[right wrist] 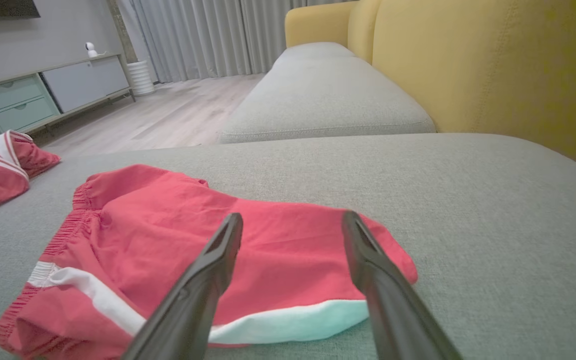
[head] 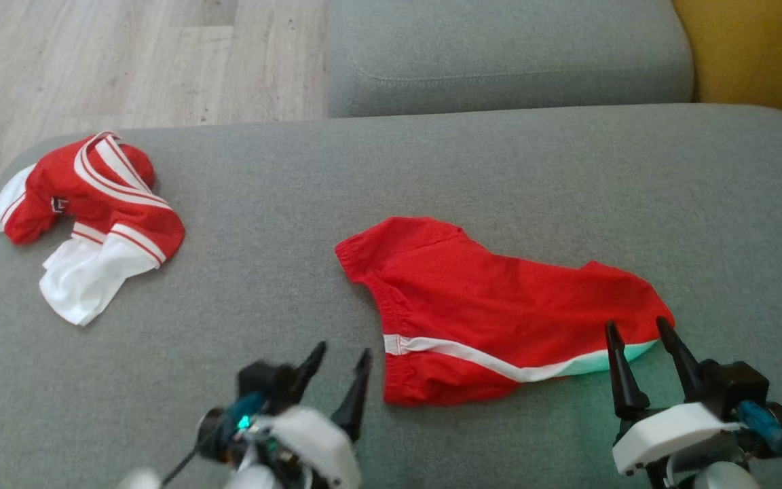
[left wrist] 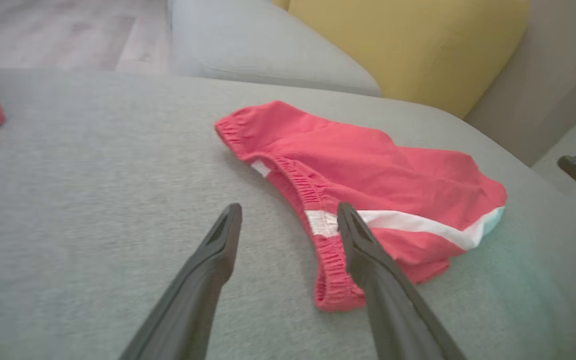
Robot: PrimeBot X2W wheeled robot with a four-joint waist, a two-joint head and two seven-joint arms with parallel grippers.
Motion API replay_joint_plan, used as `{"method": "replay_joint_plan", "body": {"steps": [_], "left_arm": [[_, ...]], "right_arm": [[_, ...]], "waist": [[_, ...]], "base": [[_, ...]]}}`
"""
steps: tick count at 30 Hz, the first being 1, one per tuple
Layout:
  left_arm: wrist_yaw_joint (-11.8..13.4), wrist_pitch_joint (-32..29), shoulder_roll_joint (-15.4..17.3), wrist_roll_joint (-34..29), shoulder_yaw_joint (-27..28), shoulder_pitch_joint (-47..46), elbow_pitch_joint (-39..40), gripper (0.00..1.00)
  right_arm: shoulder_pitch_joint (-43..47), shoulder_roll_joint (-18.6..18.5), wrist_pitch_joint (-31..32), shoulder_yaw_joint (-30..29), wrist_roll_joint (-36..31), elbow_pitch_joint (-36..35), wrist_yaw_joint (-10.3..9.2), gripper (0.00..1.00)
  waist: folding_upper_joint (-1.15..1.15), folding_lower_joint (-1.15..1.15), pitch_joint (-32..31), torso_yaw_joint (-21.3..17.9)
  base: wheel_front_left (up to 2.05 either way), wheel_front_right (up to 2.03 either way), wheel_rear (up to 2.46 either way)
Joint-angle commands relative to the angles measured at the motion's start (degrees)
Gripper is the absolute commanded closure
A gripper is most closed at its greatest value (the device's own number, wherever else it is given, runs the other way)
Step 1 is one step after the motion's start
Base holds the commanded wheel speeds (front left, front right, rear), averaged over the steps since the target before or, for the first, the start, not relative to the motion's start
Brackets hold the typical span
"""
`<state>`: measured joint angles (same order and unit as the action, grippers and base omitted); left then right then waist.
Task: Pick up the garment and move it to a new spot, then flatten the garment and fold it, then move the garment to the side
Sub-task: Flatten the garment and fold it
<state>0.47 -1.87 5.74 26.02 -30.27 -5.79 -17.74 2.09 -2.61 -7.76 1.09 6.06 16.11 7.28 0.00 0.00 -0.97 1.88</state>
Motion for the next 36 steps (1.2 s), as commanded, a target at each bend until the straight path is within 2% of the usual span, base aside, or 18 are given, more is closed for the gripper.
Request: {"method": "replay_joint_plan", "body": {"steps": [1, 5, 8, 23, 24, 25, 26, 32, 36], "left_arm": [[-0.19, -1.13, -0.56, 0.61, 1.26, -3.35, 1.21, 0.0], [0.3, -9.62, -1.52, 2.13, -0.69, -7.4, -1.96, 0.0], [0.95, -12.14, -1.8, 2.67, -0.98, -9.35, -3.69, 0.0], [0.81, -11.01, -2.58, 5.63, -1.45, -14.46, -8.74, 0.0], [0.72, -10.88, -2.61, 5.93, -1.54, -14.63, -8.87, 0.02], [0.54, -11.12, -2.66, 6.45, -1.96, -14.87, -9.34, 0.22], [0.48, -11.13, -2.68, 6.63, -2.15, -14.99, -9.54, 0.28], [0.3, -10.91, -2.76, 7.63, -3.18, -15.68, -10.64, 0.52], [0.14, -10.68, -2.79, 8.25, -3.77, -15.95, -10.83, 0.56]], "right_arm": [[-2.44, -0.27, -0.05, 1.12, 0.07, -2.12, 0.21, 0.0], [-2.93, -0.27, 0.31, 1.79, 0.1, -2.51, 0.21, 0.0], [-3.43, -0.27, 0.37, 1.81, 0.12, -2.83, 0.21, 0.0], [-4.89, -0.27, -0.48, 0.91, -0.2, -2.34, 0.21, 0.0], [-4.94, -0.27, -0.57, 0.88, -0.18, -2.28, 0.21, 0.0], [-5.07, -0.27, -0.71, 0.81, -0.16, -2.09, 0.21, 0.0], [-5.16, -0.27, -0.77, 0.79, -0.15, -2.0, 0.21, 0.0], [-5.57, -0.27, -1.16, 0.61, -0.05, -1.57, 0.21, 0.0], [-5.72, -0.27, -1.4, 0.35, -0.01, -1.32, 0.21, 0.0]], "waist": [[0.0, 0.0, 0.3, -0.3], [0.0, 0.0, 1.49, -1.88], [0.0, 0.0, 2.56, -3.15], [0.0, 0.0, 5.58, -6.18], [0.0, 0.0, 5.68, -6.25], [0.0, 0.0, 5.85, -6.4], [0.0, 0.0, 5.94, -6.48], [0.0, 0.0, 6.33, -6.91], [0.0, 0.0, 6.48, -7.0]], "base": [[0.0, 0.0, 0.0], [0.0, 0.0, 0.0], [0.0, 0.0, 0.0], [0.0, 0.0, 0.0], [0.0, 0.0, 0.0], [0.0, 0.0, 0.0], [0.0, 0.0, 0.0], [0.0, 0.0, 0.0], [0.0, 0.0, 0.0]]}}
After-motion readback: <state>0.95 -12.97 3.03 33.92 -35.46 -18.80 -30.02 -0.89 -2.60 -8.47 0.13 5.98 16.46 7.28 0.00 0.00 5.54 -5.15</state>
